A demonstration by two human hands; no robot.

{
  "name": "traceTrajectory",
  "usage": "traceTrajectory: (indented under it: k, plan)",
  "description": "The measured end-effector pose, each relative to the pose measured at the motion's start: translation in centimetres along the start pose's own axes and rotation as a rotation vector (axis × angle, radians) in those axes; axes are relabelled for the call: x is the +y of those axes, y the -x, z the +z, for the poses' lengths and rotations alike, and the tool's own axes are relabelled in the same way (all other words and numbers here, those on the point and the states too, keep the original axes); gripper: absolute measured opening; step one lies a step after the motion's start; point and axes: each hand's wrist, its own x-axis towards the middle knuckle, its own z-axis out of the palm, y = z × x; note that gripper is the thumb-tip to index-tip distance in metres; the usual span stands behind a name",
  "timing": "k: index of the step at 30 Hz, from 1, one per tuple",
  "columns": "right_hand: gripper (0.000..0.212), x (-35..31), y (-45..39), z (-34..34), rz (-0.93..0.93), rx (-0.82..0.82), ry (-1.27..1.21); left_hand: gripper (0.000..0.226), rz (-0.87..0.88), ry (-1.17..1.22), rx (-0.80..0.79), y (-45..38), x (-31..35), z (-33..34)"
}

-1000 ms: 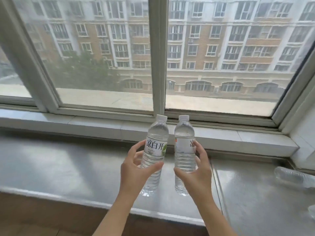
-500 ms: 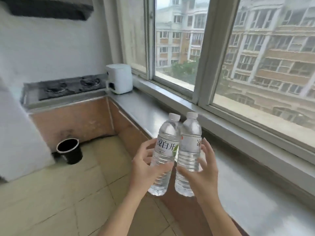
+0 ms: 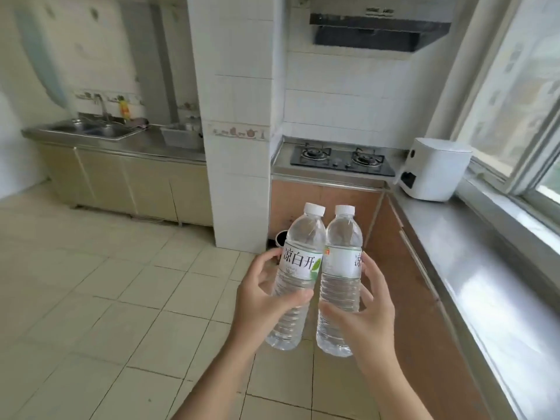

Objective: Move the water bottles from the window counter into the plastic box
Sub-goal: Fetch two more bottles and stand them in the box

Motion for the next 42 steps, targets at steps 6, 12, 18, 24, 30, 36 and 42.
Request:
traceTrajectory:
  k: [6, 12, 18, 24, 30, 36, 42]
  plan:
    - [0.093, 3.0, -9.9, 6.2, -0.019, -0.205, -0.068, 0.075, -0.038, -0.04, 0.225, -7.4, -2.1, -2.6]
    - [0.091, 5.1, -18.8, 13.5, -0.012, -0.382, -0.123, 0.075, -0.086, -0.03, 0.434, -14.4, -4.1, -5.7]
    - [0.098, 7.5, -25.0, 23.2, 0.014, -0.516, -0.12, 0.074, -0.12, -0.038, 0.583, -20.6, -6.5, -11.5]
    - [0.1, 8.5, -31.0, 34.3, -0.025, -0.541, -0.058, 0.077, -0.112, -0.054, 0.629, -30.0, -10.2, -18.9]
    - [0.085, 8.7, -39.0, 46.4, 0.043, -0.51, -0.058, 0.074, -0.089, -0.064, 0.561, -42.4, -12.1, -27.7]
    - [0.097, 9.2, -46.4, 55.5, 0.049, -0.458, -0.062, 0.076, -0.105, -0.036, 0.544, -53.2, -13.8, -33.8]
    - [0.107, 11.4, -55.0, 64.5, 0.035, -0.464, -0.055, 0.076, -0.098, -0.034, 0.548, -64.5, -17.5, -38.4]
